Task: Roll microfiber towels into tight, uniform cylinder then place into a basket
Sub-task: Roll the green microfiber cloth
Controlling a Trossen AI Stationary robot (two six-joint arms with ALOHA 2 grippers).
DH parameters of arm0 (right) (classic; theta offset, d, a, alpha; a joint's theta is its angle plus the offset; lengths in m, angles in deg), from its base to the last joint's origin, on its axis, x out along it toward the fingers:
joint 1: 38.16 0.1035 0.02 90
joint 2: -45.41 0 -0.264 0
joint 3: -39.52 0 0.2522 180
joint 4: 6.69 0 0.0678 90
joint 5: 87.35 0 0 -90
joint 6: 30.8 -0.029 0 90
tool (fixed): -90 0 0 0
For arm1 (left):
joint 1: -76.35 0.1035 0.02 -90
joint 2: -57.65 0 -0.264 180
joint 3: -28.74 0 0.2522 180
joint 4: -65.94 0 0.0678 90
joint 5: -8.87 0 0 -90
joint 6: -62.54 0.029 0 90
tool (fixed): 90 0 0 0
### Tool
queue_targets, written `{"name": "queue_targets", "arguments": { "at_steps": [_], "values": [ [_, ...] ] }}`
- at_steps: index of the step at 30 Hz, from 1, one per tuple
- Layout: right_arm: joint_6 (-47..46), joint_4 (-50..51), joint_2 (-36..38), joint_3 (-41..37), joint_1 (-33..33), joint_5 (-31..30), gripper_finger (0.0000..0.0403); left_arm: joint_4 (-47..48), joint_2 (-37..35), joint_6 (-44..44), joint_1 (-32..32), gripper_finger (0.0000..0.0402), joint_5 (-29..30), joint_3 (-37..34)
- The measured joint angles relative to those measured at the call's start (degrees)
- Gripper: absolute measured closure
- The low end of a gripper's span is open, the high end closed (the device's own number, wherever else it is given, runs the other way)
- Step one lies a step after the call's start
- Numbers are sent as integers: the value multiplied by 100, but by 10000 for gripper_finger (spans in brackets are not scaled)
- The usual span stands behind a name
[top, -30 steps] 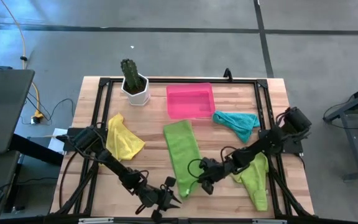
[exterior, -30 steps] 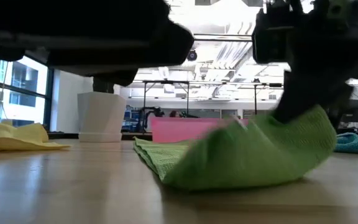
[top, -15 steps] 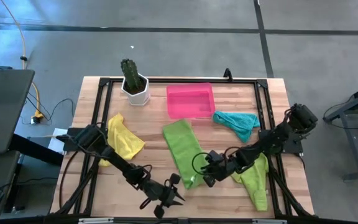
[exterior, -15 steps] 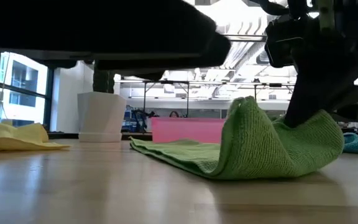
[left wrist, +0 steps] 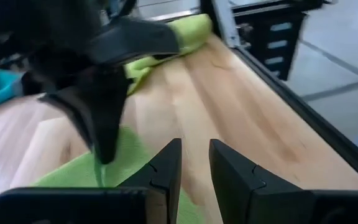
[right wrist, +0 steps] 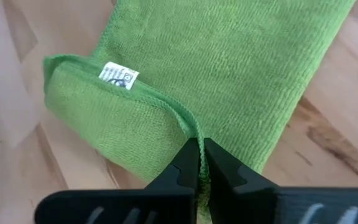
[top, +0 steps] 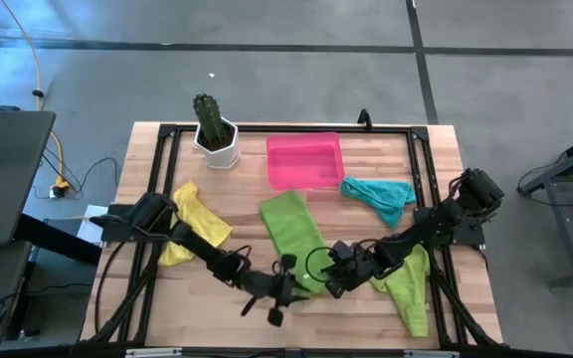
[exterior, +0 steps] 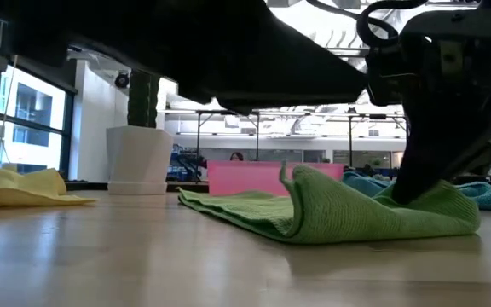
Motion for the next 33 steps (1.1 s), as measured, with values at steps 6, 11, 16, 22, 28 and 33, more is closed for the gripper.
{"name": "queue_targets", "arguments": {
  "at_steps": [6,11,16,22,28,33],
  "values": [
    [166,4,0,0,0,-18,403,660,9,-704,111,328,59,138],
    [330,2,0,0,0,-18,403,996,49,-1071,124,328,80,173],
    [722,-45,0,0,0,6,403,1001,93,-1331,108,328,103,177],
    [1012,-141,0,0,0,32,403,1070,251,-1625,98,328,97,170],
    [1147,-154,0,0,0,47,403,1040,500,-1921,100,328,59,201],
    [1692,-88,8,0,0,56,391,1056,523,-1954,72,328,59,214]
  ]
}}
